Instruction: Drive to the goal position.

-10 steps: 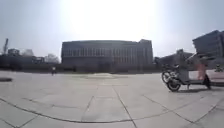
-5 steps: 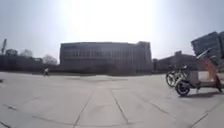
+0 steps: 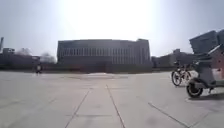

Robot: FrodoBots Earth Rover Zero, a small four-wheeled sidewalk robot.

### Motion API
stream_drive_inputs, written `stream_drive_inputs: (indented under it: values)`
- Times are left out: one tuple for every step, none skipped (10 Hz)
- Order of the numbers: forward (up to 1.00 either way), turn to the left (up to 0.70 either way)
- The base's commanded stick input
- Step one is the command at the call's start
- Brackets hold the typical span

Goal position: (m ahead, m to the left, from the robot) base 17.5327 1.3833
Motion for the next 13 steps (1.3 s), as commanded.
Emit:
stream_drive_inputs:
  values:
    - [1.00,0.17]
    - [1.00,0.01]
    - [1.00,0.00]
    - [1.00,0.00]
    - [1.00,0.00]
    - [1.00,0.00]
    - [1.00,0.00]
    - [1.00,0.00]
    - [1.00,0.00]
    - [1.00,0.00]
    - [1.00,0.00]
    - [1.00,0.00]
    - [1.00,0.00]
